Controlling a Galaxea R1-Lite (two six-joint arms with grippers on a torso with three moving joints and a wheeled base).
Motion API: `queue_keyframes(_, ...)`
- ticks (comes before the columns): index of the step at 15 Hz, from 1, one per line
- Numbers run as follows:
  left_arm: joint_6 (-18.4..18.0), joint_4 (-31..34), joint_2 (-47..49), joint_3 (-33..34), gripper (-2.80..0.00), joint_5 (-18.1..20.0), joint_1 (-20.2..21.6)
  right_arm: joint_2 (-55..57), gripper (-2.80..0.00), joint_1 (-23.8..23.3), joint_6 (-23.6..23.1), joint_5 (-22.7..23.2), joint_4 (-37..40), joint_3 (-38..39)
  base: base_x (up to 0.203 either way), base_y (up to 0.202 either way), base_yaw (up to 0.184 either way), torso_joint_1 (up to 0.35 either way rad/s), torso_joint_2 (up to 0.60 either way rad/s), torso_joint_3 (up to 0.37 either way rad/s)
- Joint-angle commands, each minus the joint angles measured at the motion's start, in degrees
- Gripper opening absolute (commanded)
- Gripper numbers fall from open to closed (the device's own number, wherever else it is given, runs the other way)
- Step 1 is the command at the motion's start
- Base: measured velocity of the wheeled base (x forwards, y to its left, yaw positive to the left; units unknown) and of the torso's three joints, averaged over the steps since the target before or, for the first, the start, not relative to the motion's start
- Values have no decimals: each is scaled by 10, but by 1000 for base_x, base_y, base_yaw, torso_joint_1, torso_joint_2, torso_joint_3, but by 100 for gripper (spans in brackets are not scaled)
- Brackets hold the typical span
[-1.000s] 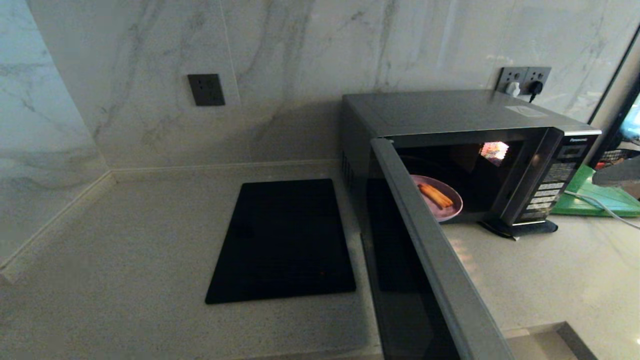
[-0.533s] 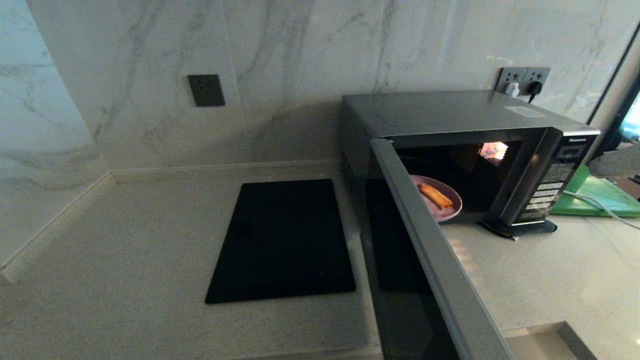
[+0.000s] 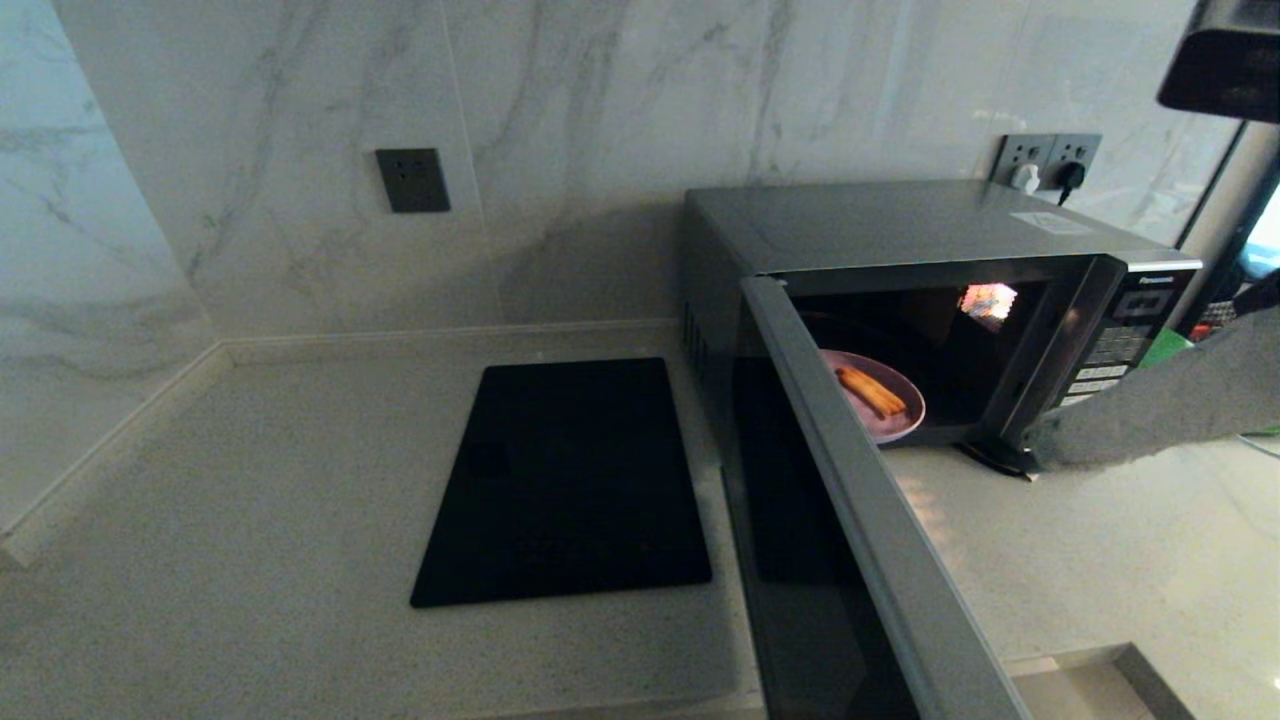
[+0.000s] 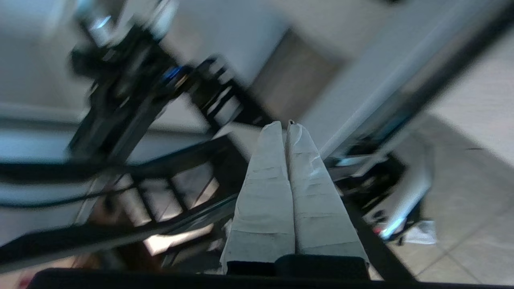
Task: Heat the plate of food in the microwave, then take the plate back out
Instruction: Close the microwave oven
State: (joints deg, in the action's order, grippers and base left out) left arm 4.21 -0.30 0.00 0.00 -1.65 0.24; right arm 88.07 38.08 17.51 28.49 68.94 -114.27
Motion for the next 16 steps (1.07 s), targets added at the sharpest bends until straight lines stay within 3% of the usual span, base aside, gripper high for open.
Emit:
queue_keyframes(1, 0, 0, 1, 0, -280, 0, 0, 29, -280, 40, 1, 7, 5, 0, 0, 0, 0, 0, 0, 0)
queue_keyframes(5, 0, 0, 1, 0, -280, 0, 0, 70, -280, 91, 9, 8, 36, 1, 0, 0, 0, 0, 0, 0)
queue_keyframes(13, 0, 0, 1, 0, -280, 0, 0, 106, -280, 93, 35, 4, 49, 2, 0, 0, 0, 0, 0, 0)
queue_keyframes(16, 0, 0, 0, 0, -280, 0, 0, 108, -280, 92, 50, -25, 58, 2, 0, 0, 0, 0, 0, 0)
